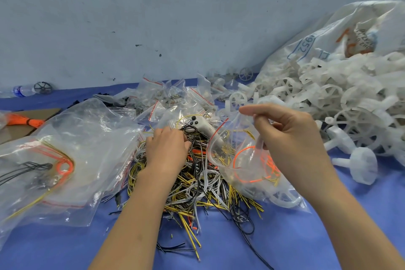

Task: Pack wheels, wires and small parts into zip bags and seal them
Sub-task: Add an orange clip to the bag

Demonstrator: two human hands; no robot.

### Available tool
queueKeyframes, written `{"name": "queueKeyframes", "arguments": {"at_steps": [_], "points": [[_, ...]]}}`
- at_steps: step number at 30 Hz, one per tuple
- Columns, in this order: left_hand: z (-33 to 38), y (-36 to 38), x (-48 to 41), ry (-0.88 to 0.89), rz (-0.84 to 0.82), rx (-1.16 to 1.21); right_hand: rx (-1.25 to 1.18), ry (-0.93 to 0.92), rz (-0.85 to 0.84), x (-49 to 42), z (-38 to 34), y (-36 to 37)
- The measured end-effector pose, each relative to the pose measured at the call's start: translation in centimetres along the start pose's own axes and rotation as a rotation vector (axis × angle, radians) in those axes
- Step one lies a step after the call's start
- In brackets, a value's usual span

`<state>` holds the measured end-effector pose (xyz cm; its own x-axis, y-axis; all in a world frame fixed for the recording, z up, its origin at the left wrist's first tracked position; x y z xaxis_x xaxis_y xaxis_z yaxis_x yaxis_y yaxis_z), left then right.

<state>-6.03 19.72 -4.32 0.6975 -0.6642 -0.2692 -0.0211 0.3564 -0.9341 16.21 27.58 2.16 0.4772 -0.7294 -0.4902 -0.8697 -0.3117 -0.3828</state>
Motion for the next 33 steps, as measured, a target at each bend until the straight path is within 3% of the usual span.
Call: {"name": "queueKeyframes", "arguments": {"at_steps": [6,11,18,21,24,27,31,33], "points": [[-0.1,-0.7,0.0,0.024,0.083,0.099,-0.004,-0.004,0.001,-0.1,0.1,0.1],[-1.3,-4.0,-0.7,0.01,0.227,0.548,-0.004,-0.017,0.004,-0.1,0.2,0.1],[-1.8,-9.3,0.7,0.042,0.523,0.921,0.011,-0.02,0.009,0.0,0.2,0.3],[-1.0,-12.0,1.4,0.1,0.598,1.274,0.001,-0.016,0.015,-0.1,0.3,0.4],[0.2,-12.5,1.8,0.074,0.361,1.759,-0.007,0.001,0.028,-0.1,0.4,0.5],[2.0,-10.2,3.2,-0.084,0.075,1.98,-0.025,0.024,0.05,-0.1,0.6,0.5],[4.9,-5.4,6.6,-0.208,-0.165,1.945,-0.016,0.042,0.091,-0.2,0.5,0.6],[6.0,-3.7,8.0,-0.079,-0.156,1.647,-0.008,0.041,0.098,-0.2,0.1,0.7]]}}
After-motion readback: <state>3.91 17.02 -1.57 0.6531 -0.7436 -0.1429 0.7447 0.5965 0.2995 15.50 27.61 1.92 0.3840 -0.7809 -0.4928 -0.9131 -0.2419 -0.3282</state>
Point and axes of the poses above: each hand's wrist, its own x-axis away from the middle knuckle, its own y-axis out of the palm, z = x × y, the point moved 4 cm from there along -x, towards the middle knuckle, and after that the axes turned 9 degrees about x, right-handed, at the moved point
